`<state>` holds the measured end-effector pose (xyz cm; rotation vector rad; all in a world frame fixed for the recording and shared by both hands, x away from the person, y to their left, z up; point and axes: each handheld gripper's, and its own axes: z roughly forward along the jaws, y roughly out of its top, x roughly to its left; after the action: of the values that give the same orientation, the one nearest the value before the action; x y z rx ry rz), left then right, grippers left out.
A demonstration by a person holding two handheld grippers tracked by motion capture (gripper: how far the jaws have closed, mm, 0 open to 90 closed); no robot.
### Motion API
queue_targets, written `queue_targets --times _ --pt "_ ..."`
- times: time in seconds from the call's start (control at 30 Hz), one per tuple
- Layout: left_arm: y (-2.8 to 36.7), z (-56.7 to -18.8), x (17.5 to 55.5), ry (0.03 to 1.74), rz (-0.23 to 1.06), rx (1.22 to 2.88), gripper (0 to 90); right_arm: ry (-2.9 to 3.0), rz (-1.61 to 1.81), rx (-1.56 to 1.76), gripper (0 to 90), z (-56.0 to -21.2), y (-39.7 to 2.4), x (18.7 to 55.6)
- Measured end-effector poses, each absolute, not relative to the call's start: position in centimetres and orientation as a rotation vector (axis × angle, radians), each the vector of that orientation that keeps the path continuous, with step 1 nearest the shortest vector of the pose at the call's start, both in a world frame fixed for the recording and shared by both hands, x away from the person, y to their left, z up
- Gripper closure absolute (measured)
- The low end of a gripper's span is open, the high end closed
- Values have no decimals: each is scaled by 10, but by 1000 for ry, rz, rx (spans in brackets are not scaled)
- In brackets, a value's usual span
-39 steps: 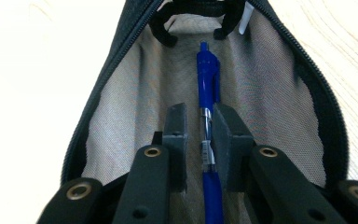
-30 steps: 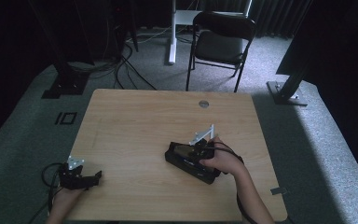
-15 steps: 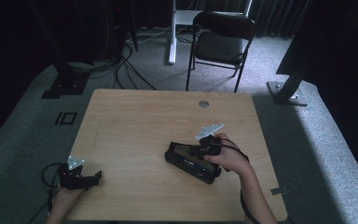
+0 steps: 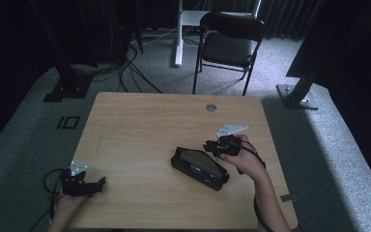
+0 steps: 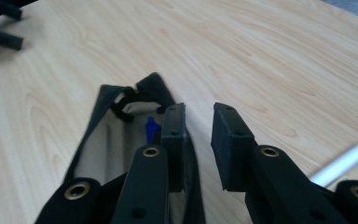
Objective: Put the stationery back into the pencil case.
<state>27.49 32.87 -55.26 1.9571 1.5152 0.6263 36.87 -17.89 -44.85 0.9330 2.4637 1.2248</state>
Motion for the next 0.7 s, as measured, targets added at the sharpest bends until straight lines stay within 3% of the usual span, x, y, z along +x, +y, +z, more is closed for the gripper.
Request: queue_targets --times 0.7 --pt "329 -553 275 1515 626 1957 3 2108 1135 1292 746 -473 -217 391"
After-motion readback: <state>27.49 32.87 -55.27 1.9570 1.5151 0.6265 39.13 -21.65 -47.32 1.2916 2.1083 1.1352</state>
